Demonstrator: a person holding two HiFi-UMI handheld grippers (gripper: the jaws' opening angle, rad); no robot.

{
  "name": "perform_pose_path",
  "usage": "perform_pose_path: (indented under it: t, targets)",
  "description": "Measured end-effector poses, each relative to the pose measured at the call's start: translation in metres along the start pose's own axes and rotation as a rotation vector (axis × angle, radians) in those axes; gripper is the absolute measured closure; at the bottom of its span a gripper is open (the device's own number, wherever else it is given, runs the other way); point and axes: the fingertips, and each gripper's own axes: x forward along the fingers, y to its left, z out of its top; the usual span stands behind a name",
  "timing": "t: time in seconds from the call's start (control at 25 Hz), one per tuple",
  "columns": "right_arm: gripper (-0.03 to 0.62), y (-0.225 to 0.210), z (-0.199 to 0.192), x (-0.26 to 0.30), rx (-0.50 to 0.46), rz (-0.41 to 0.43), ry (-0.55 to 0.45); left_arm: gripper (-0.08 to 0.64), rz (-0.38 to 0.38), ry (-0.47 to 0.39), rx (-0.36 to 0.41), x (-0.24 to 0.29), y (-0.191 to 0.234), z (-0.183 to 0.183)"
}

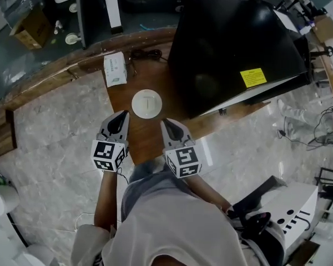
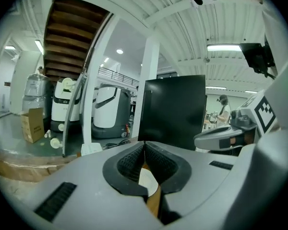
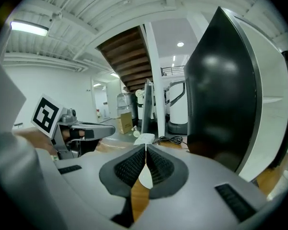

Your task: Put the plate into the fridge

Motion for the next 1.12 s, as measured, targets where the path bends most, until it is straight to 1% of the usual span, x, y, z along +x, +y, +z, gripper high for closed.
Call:
perform_pose_path:
  t: [0.08, 0.2, 0.36, 0.48, 0.64, 0.76, 0.84, 0.88, 0.92, 0.96, 1.0, 1.04, 1.08, 1.12]
  targets:
    - [0.574, -0.002, -0.008, 0.018, 0.016, -0.031, 0.016, 0.54, -0.033, 0.046, 0.028, 0.015, 0.019, -0.014]
    - [0.574, -0.018, -0.026, 0.047, 0.02, -0.068, 0.054, 0.539, -0.062, 0.116, 0.053, 0.05, 0.041, -0.038]
    - [0.574, -0.047, -0.063, 0.088, 0.033, -0.093, 0.133, 0.538, -0.128, 0.217, 0.05, 0.103, 0.055, -0.077]
    - [0.574, -0.067, -0.084, 0.11, 0.047, -0.097, 0.193, 0.538, -0.139, 0.307, 0.058, 0.136, 0.065, -0.101]
    - [0.574, -0.088, -0.106, 0.128, 0.099, -0.1, 0.284, 0.538, -0.167, 0.429, 0.041, 0.171, 0.073, -0.126]
    - [0.572, -0.1, -0.126, 0.144, 0.19, -0.092, 0.36, 0.537, -0.175, 0.533, 0.051, 0.19, 0.084, -0.149]
    - [0.572, -0.11, -0.136, 0.154, 0.251, -0.096, 0.386, 0.531, -0.183, 0.582, 0.052, 0.201, 0.089, -0.159]
    - [0.572, -0.115, -0.14, 0.158, 0.283, -0.097, 0.394, 0.5, -0.187, 0.6, 0.046, 0.206, 0.092, -0.163]
    - [0.571, -0.119, -0.145, 0.162, 0.318, -0.099, 0.4, 0.445, -0.191, 0.615, 0.035, 0.21, 0.095, -0.167]
    - [0.564, -0.122, -0.151, 0.164, 0.355, -0.1, 0.405, 0.425, -0.198, 0.627, 0.023, 0.214, 0.097, -0.17]
    - [0.545, -0.125, -0.156, 0.167, 0.395, -0.098, 0.412, 0.425, -0.207, 0.64, 0.011, 0.218, 0.099, -0.173]
    - [0.491, -0.127, -0.16, 0.17, 0.44, -0.094, 0.418, 0.422, -0.218, 0.654, 0.001, 0.221, 0.1, -0.176]
    - [0.453, -0.129, -0.164, 0.173, 0.487, -0.089, 0.423, 0.42, -0.232, 0.671, -0.006, 0.225, 0.101, -0.179]
    - [0.445, -0.132, -0.168, 0.175, 0.53, -0.085, 0.426, 0.42, -0.248, 0.689, -0.012, 0.229, 0.101, -0.182]
